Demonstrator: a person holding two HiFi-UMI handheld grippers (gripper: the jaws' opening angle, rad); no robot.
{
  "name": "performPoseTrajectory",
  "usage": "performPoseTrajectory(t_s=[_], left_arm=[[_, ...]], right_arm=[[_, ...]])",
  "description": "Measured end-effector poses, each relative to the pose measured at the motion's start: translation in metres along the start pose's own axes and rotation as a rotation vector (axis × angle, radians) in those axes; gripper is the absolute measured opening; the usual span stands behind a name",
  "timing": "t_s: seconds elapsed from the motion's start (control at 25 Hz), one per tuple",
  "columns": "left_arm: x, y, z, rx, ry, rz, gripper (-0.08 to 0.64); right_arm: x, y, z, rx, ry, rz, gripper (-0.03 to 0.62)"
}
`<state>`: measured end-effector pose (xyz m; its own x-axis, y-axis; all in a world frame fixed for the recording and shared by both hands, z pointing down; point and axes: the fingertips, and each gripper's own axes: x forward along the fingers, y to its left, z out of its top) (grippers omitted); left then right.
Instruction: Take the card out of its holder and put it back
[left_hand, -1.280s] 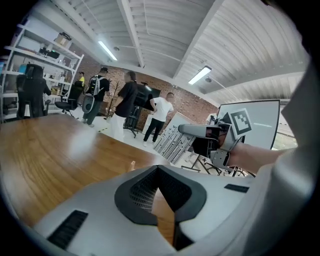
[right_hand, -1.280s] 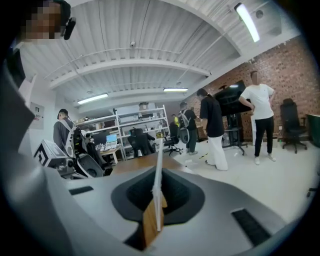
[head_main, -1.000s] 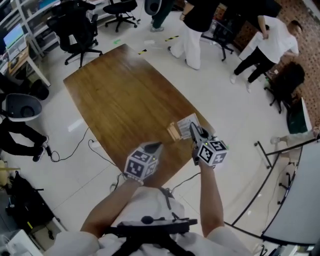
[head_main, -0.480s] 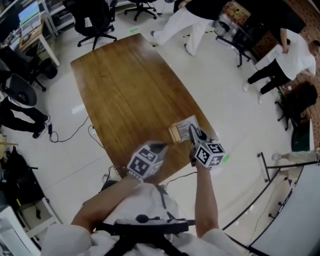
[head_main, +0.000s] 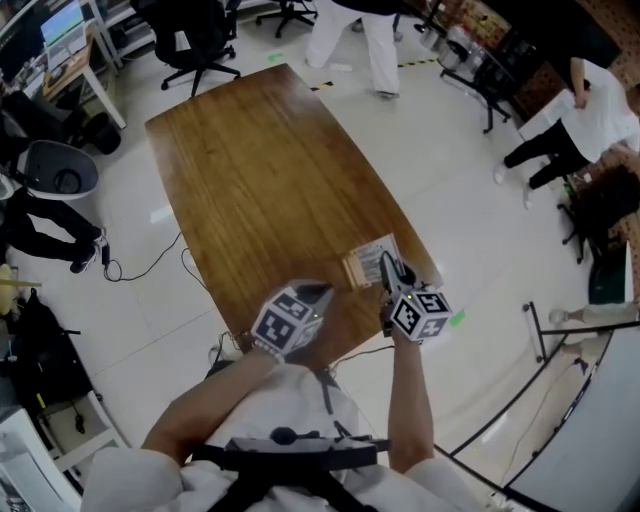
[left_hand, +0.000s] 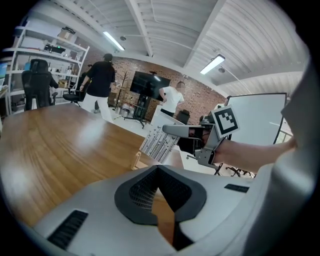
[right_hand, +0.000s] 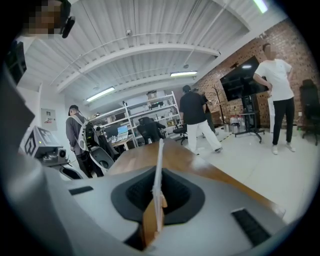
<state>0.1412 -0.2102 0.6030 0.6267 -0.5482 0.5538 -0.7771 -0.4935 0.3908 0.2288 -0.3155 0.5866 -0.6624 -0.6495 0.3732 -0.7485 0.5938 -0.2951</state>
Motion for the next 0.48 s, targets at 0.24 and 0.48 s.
performPoseTrajectory(t_s=[0.24, 0.48], left_arm=[[0.0033, -0.0029, -0.0009, 0.004, 0.012, -0.014, -0.008], [0.0011, -0.0035, -0.0037, 0.005, 0.016, -0.016, -0.008]], right_arm=[[-0.0012, -0.0026, -0.0058, 0.011, 0.004, -0.007, 0.015], [0.0011, -0.0032, -0.0079, 0.011, 0.001, -0.010, 0.017]])
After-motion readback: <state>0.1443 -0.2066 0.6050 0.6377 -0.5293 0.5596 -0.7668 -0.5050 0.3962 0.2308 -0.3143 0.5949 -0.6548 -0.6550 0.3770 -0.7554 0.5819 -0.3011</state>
